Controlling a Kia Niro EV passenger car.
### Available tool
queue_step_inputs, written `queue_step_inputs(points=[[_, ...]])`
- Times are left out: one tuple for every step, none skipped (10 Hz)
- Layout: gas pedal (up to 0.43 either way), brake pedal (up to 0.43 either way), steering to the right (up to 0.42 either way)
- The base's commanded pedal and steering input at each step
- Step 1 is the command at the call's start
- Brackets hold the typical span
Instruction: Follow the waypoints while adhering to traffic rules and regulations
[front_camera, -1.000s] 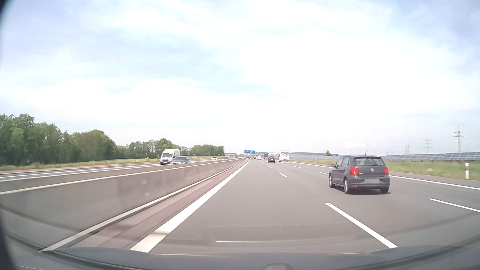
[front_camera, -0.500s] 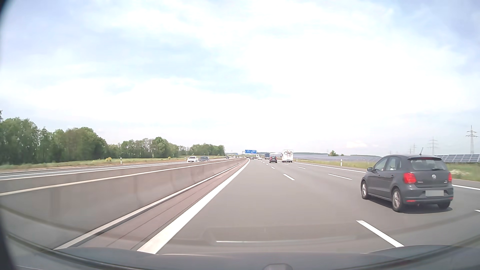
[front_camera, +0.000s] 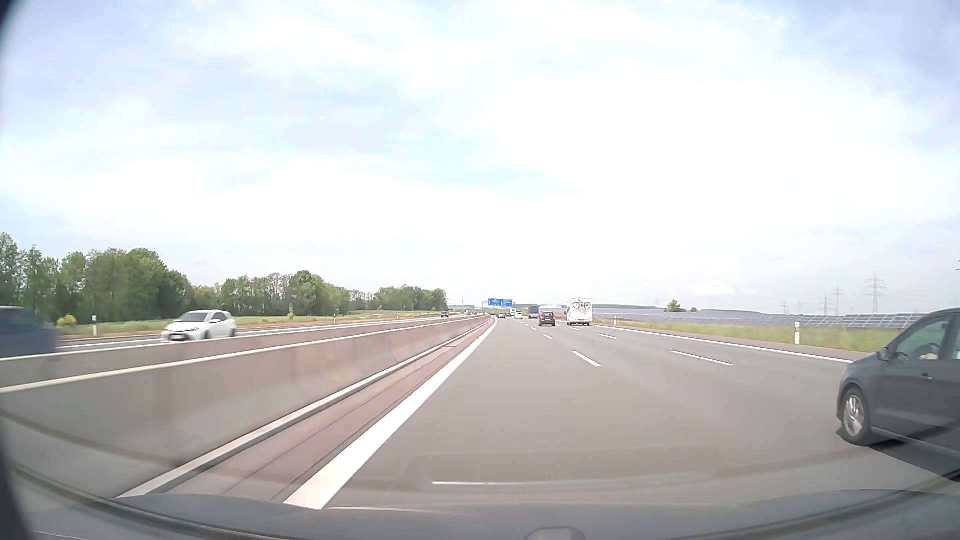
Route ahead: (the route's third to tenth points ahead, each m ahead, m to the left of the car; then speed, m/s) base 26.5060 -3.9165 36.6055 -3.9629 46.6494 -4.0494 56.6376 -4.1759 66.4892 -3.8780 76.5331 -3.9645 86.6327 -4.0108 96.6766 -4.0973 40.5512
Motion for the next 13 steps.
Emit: queue_step_inputs(points=[[0.441, 0.000, 0.002], [0.441, 0.000, 0.002], [0.441, 0.000, 0.002], [0.441, 0.000, 0.002], [0.441, 0.000, 0.002], [0.441, 0.000, 0.001], [0.441, 0.000, 0.001], [0.441, 0.000, 0.001], [0.441, 0.000, 0.001], [0.441, 0.000, 0.001], [0.441, 0.000, 0.001], [0.441, 0.000, 0.001], [0.441, 0.000, 0.001]])
